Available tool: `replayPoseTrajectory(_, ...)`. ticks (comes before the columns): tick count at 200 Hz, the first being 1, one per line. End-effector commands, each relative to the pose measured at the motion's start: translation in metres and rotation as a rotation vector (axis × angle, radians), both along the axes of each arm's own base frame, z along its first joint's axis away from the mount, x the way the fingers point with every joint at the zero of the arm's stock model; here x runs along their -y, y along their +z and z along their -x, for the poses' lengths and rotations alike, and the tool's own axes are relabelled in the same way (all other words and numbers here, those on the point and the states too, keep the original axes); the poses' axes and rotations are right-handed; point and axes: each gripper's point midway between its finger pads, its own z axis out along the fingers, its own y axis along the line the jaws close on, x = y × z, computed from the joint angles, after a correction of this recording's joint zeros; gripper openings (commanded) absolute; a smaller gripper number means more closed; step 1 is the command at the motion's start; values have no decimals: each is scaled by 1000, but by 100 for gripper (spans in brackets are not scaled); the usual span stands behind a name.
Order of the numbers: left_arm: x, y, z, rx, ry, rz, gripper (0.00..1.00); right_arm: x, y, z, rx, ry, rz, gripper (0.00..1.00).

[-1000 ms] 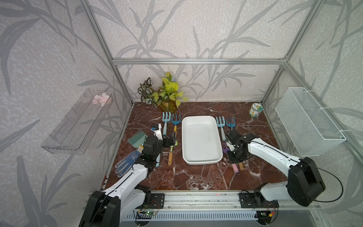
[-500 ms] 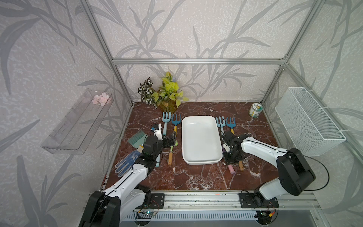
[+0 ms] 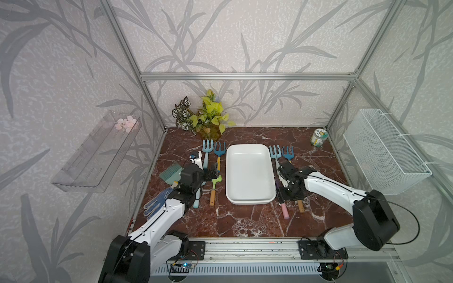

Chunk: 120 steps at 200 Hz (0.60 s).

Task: Take the hand rake out of the storage box
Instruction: Place the rake at the center of the board, then reset both arms

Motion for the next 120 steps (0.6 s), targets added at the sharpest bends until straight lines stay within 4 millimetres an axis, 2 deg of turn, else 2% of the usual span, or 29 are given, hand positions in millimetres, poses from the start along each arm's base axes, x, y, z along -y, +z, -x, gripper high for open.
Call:
replayPoseTrajectory(1, -30, 0, -4, 1, 119, -147, 100, 15, 38, -22, 159, -13, 47, 82)
replayPoseTrajectory(31, -51, 3, -5, 49, 186, -308, 100, 35, 85, -55, 416, -73, 32, 88)
replayPoseTrajectory(49, -61, -1, -8, 73, 210, -391, 100, 39, 104, -76, 614, -34, -5, 88)
replayPoseTrajectory(66, -69, -11, -13, 58, 236, -421, 100, 56, 118, -94, 813, -79, 52, 94)
replayPoseTrajectory(80, -75, -18, -19, 46, 254, -427, 100, 66, 123, -106, 916, -88, 89, 100)
replayPoseTrajectory(88, -77, -20, -23, 50, 260, -435, 100, 70, 125, -115, 961, -85, 103, 99)
replayPoseTrajectory(120, -93, -32, -40, 61, 289, -468, 100, 90, 109, -147, 1059, -105, 106, 99)
